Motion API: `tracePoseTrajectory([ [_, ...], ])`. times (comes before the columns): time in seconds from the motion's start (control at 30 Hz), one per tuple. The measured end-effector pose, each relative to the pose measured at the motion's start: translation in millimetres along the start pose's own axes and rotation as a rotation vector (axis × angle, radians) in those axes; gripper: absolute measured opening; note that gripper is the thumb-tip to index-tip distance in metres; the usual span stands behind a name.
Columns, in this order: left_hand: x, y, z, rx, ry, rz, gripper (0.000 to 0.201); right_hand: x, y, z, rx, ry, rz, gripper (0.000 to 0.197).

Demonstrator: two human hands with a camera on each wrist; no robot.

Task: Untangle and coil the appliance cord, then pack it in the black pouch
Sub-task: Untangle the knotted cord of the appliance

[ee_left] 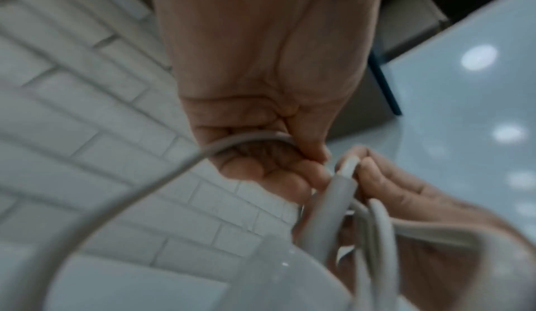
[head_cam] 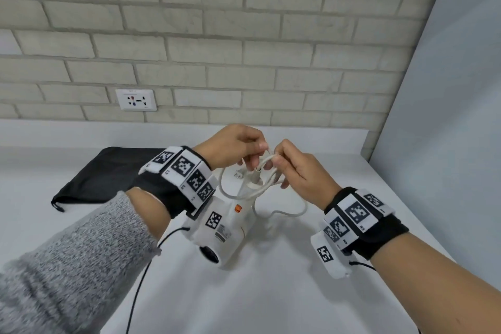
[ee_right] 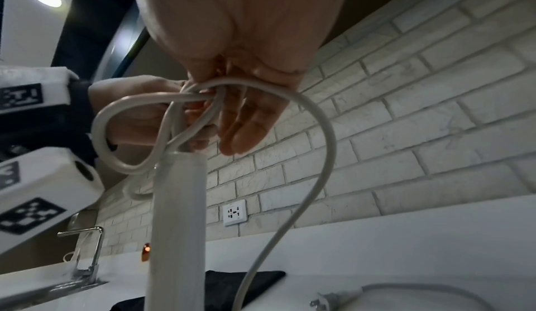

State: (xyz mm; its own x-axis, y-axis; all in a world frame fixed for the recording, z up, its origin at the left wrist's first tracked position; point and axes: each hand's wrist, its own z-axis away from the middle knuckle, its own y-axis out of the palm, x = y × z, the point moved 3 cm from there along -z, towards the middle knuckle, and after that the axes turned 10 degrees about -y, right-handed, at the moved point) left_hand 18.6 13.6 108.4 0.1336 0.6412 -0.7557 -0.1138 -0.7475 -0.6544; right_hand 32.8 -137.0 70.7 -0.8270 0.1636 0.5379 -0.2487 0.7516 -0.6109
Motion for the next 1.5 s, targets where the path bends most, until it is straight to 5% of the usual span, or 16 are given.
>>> tracePoseTrajectory([
  [0.17, 21, -8, 5, -0.107, -0.180, 0.642, 0.029, 1, 4, 9, -0.053, 0.059, -0.156, 0.018],
  [0.37, 36, -6, 12, -0.152, -0.438, 1.225, 0.030, 12, 12, 13, -0.056, -0.093, -0.054, 0.016],
  [0.5, 37, -5, 15, -0.184, -0.483, 1.522, 0.026, 16, 9, 11, -0.069, -0.170, 0.004, 0.026],
  [0.6, 35, -4, 13, -0.192, -0.425, 1.519, 0.032, 14, 7, 12, -0.072, -0.135, 0.024, 0.017],
  [0.73, 21, -4, 11, -0.005, -0.305, 1.294, 0.038, 13, 2, 4, -0.146, -0.099, 0.090, 0.016],
  [0.87, 8, -9, 11, 0.150, -0.292, 1.101, 0.036, 23, -1, -8, -0.130, -0.242, 0.164, 0.015],
  [1.07, 0, -2, 8, 0.234, -0.330, 0.937, 0.032, 27, 3, -10, -0.031, -0.172, 0.056, 0.018],
  [1.33, 12, -47, 19, -0.216, -0.039, 1.421, 0.033, 12, -19, 6, 0.010, -0.020, 0.042, 0.013],
  [1.5, 62, -64, 45, -0.460, -0.128, 1.520, 0.037, -3, -18, 17, -0.031, 0.163, -0.074, 0.020],
])
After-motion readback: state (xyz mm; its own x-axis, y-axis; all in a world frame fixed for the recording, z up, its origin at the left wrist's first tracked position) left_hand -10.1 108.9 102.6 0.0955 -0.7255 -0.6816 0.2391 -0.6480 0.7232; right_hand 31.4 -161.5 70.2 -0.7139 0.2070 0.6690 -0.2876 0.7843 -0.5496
